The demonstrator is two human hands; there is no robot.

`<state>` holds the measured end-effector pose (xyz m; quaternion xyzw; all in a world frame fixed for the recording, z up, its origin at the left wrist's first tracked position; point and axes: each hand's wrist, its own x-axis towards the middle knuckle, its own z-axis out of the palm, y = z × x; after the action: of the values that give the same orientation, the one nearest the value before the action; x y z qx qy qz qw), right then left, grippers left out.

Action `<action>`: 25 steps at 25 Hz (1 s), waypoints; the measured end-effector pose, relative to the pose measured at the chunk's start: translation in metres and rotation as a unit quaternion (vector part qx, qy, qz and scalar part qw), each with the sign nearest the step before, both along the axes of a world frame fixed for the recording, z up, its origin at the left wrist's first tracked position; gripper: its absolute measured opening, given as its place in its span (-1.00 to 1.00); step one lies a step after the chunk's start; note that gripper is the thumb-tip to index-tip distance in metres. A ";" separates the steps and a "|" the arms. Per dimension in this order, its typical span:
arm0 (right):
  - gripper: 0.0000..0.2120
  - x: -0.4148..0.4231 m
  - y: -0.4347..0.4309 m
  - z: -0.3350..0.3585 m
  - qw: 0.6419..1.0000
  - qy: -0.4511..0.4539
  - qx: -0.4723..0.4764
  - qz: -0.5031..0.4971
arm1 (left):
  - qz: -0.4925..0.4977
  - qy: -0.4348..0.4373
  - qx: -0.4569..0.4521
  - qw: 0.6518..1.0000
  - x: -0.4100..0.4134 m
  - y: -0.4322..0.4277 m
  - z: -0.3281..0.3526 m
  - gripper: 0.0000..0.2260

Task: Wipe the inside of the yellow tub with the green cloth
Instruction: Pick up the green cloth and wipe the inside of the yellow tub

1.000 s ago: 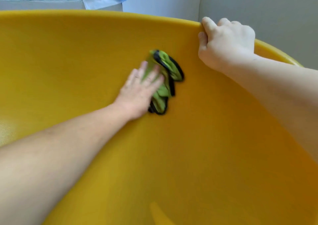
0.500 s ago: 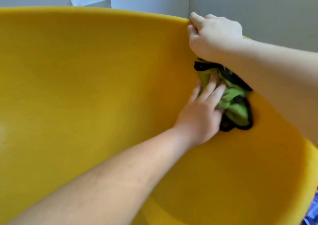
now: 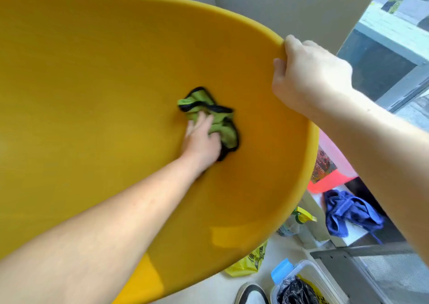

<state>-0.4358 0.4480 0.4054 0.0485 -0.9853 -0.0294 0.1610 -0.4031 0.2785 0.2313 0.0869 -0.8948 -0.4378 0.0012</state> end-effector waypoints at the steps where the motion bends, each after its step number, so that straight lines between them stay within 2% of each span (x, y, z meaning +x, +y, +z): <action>1: -0.55 0.011 0.010 -0.004 0.999 0.007 -0.032 0.015 | -0.032 0.027 0.068 0.997 0.002 0.026 0.011 -0.49; 3: -0.51 0.025 0.021 -0.011 0.992 -0.004 -0.116 0.054 | -0.093 0.083 0.156 0.980 0.005 0.062 0.039 -0.48; 5: -0.47 0.030 0.026 -0.015 0.979 -0.017 -0.187 0.077 | -0.158 0.123 0.151 0.968 0.024 0.074 0.050 -0.45; 6: -0.44 0.031 0.027 -0.016 0.976 -0.021 -0.206 0.072 | -0.191 0.121 0.125 0.966 0.044 0.072 0.045 -0.43; 8: -0.40 0.031 0.025 -0.014 0.978 -0.024 -0.199 0.054 | -0.248 0.059 0.043 0.966 0.095 0.050 0.026 -0.40; 11: -0.46 0.045 0.004 -0.025 0.991 0.014 -0.091 0.099 | -0.326 -0.057 -0.095 0.939 0.152 -0.018 -0.001 -0.41; 13: -0.51 0.058 -0.020 -0.040 0.988 -0.004 -0.032 0.153 | -0.316 -0.131 -0.179 0.923 0.156 -0.067 -0.009 -0.45; 16: -0.57 0.080 -0.059 -0.069 0.979 -0.111 0.009 0.171 | -0.202 -0.204 -0.223 0.932 0.164 -0.080 -0.008 -0.42; 19: -0.60 0.089 -0.079 -0.089 0.972 -0.180 -0.025 0.151 | -0.248 -0.150 -0.198 0.937 0.190 -0.045 -0.003 -0.41; 21: -0.59 0.092 -0.098 -0.100 0.967 -0.206 -0.070 0.133 | -0.311 -0.106 -0.191 0.925 0.196 -0.063 -0.003 -0.46; 23: -0.59 0.097 -0.120 -0.114 0.962 -0.214 -0.106 0.129 | -0.355 -0.102 -0.233 0.900 0.188 -0.107 -0.009 -0.46; 25: -0.60 0.107 -0.150 -0.135 0.952 -0.229 -0.141 0.147 | -0.306 -0.129 -0.304 0.893 0.178 -0.171 -0.021 -0.43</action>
<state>-0.3286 0.2977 0.2700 0.1746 -0.9719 0.1460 -0.0608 -0.2251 0.1078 0.2106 -0.1398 -0.9589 -0.1076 -0.2222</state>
